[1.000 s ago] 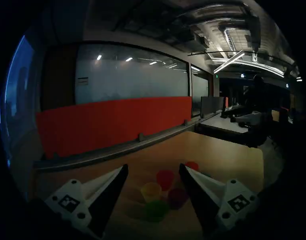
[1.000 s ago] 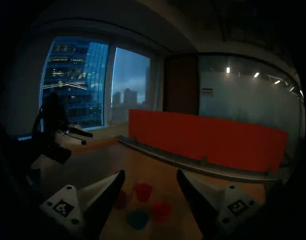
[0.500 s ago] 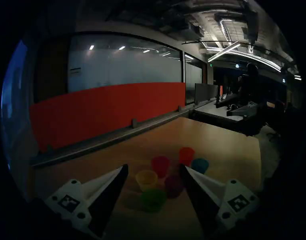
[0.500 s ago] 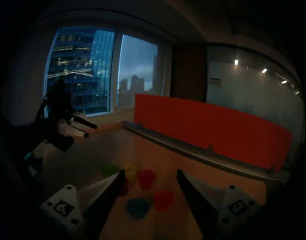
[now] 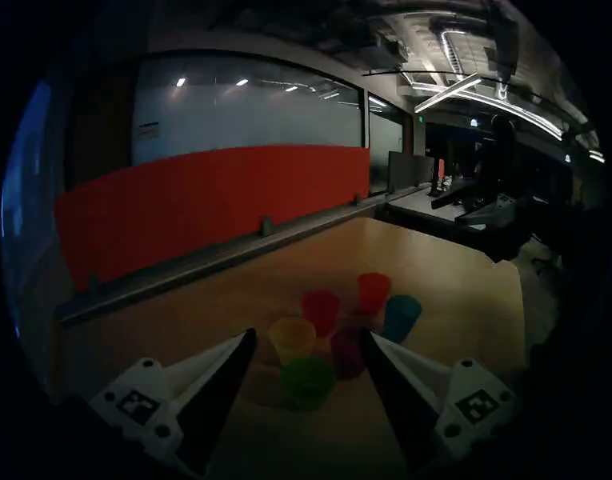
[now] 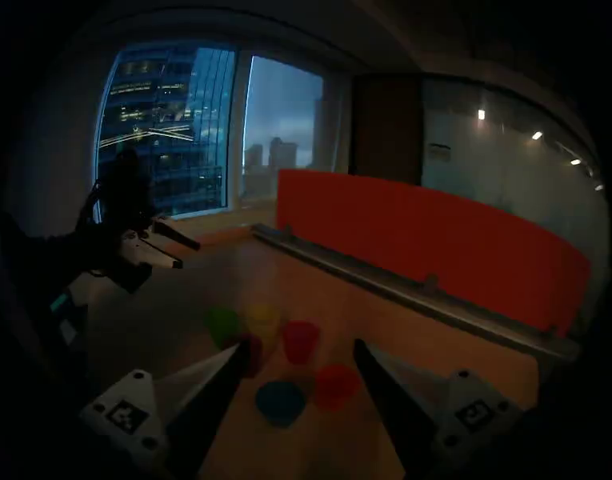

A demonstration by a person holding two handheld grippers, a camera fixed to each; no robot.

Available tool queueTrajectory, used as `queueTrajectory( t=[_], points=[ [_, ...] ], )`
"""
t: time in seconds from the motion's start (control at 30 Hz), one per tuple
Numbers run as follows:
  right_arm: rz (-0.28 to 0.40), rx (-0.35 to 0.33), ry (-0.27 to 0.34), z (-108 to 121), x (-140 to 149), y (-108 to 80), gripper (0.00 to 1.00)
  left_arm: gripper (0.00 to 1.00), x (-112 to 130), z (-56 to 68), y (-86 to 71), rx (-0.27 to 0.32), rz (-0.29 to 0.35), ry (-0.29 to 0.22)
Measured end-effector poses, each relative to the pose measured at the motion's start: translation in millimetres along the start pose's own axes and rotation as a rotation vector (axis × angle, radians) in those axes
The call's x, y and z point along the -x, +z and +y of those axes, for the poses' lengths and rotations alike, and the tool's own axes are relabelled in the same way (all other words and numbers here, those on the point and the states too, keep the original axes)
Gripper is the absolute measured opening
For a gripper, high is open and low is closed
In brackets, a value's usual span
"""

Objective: Pour water

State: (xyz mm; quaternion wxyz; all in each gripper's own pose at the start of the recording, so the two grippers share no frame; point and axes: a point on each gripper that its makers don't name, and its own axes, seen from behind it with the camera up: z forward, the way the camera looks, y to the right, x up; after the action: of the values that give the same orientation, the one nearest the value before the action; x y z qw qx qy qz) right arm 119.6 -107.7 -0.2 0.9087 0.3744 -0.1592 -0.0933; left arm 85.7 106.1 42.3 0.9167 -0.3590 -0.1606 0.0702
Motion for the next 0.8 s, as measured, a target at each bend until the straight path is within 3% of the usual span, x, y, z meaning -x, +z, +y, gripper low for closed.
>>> queueTrajectory(
  t=[0.4, 0.8],
  points=[
    [-0.064, -0.027, 0.023, -3.4, 37.6, 17.4, 0.99, 0.94, 35.6, 10.0, 13.0, 0.044, -0.048, -0.002],
    [-0.14, -0.042, 0.0, -8.9, 85.3, 36.9, 0.99, 0.94, 82.5, 13.7, 29.6, 0.053, -0.134, 0.002]
  ],
)
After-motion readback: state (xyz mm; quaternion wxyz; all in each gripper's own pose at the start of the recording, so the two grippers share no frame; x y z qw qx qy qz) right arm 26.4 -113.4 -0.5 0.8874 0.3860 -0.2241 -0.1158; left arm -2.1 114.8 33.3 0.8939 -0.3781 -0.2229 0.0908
